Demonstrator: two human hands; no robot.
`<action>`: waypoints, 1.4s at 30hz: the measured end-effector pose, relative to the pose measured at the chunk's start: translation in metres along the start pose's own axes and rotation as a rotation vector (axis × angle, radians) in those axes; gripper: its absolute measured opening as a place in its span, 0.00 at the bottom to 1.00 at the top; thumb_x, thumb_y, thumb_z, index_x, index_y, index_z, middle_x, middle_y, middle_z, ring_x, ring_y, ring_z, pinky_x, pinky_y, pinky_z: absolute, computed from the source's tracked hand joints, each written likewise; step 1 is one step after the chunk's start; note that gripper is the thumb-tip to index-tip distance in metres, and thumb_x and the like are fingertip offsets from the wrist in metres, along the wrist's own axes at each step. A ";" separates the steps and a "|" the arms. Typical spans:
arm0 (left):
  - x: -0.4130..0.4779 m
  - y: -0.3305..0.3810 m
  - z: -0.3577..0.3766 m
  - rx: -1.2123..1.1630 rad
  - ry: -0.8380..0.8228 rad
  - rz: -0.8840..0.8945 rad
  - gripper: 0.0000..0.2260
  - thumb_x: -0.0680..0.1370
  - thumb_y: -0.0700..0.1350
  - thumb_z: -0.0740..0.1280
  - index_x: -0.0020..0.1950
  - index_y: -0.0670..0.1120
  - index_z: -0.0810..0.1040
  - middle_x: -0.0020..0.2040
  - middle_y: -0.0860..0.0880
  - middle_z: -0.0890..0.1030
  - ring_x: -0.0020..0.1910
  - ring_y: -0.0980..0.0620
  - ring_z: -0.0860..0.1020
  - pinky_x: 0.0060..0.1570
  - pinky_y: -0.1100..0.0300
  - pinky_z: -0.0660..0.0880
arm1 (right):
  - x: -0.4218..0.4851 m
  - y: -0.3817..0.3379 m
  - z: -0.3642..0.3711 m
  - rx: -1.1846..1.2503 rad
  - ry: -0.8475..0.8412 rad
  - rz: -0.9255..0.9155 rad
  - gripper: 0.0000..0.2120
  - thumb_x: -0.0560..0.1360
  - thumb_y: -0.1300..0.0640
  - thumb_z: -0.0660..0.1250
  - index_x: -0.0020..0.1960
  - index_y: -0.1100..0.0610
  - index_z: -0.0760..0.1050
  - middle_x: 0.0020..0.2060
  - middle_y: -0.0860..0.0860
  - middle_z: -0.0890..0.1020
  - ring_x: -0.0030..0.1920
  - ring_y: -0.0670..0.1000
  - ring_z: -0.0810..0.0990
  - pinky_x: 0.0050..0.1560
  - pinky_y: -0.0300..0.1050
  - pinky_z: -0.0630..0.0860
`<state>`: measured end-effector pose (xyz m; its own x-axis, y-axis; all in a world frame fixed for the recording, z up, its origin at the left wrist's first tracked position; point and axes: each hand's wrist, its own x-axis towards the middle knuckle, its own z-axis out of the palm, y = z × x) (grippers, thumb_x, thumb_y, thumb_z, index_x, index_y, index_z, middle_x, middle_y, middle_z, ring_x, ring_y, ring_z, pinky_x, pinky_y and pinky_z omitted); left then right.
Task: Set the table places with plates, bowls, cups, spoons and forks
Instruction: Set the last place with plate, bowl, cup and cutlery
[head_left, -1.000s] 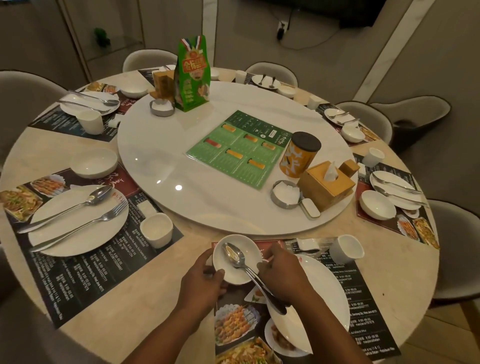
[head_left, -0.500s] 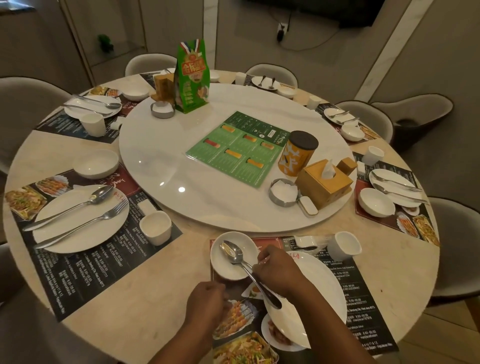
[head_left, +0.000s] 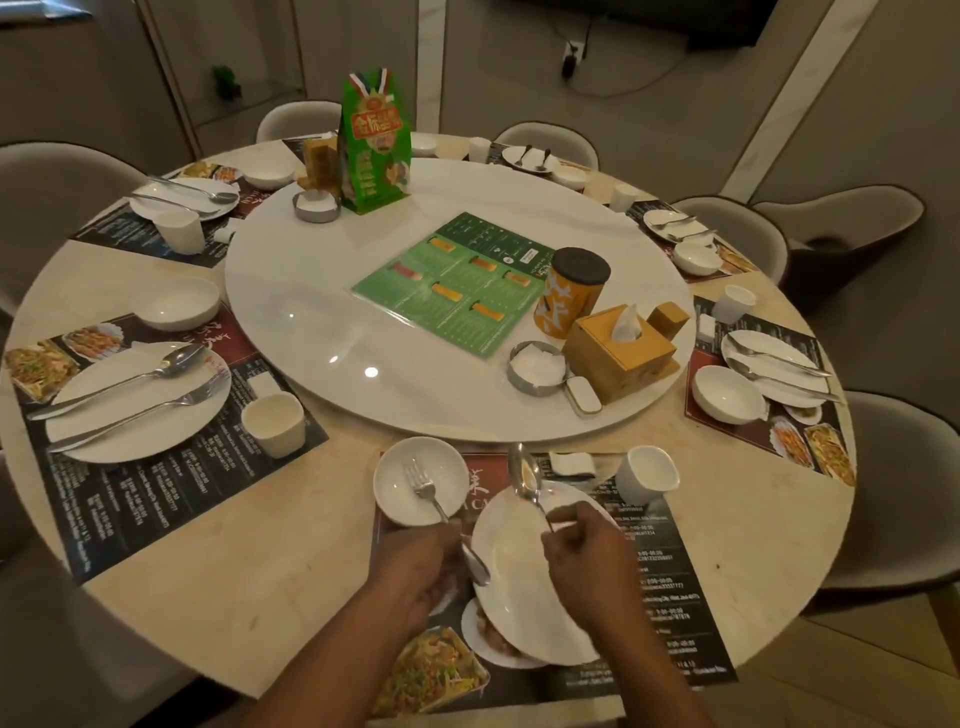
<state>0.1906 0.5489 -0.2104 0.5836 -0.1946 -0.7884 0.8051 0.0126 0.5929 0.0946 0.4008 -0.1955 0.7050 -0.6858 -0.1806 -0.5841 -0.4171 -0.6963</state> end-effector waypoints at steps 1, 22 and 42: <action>-0.001 -0.001 0.001 -0.001 0.030 0.019 0.07 0.74 0.36 0.71 0.52 0.41 0.81 0.40 0.40 0.86 0.36 0.45 0.84 0.31 0.57 0.77 | -0.005 0.013 0.005 -0.024 -0.011 0.010 0.08 0.76 0.56 0.69 0.53 0.47 0.77 0.38 0.44 0.82 0.39 0.42 0.77 0.43 0.41 0.73; -0.092 -0.060 -0.027 0.363 0.235 0.322 0.12 0.72 0.40 0.76 0.29 0.53 0.83 0.36 0.52 0.85 0.42 0.46 0.83 0.48 0.51 0.77 | -0.023 0.041 0.040 -0.135 -0.061 -0.095 0.14 0.78 0.53 0.65 0.63 0.51 0.73 0.58 0.48 0.78 0.58 0.48 0.77 0.57 0.36 0.71; -0.115 -0.058 -0.029 0.501 0.072 0.410 0.03 0.73 0.38 0.74 0.40 0.45 0.86 0.34 0.49 0.85 0.34 0.51 0.84 0.40 0.58 0.78 | -0.028 0.038 0.033 -0.198 -0.057 -0.134 0.10 0.76 0.50 0.67 0.53 0.54 0.80 0.49 0.50 0.83 0.49 0.49 0.79 0.48 0.37 0.70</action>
<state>0.0802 0.5994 -0.1592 0.8528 -0.2045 -0.4805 0.3792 -0.3902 0.8390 0.0659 0.4241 -0.2400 0.7999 -0.5840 -0.1384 -0.5473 -0.6150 -0.5677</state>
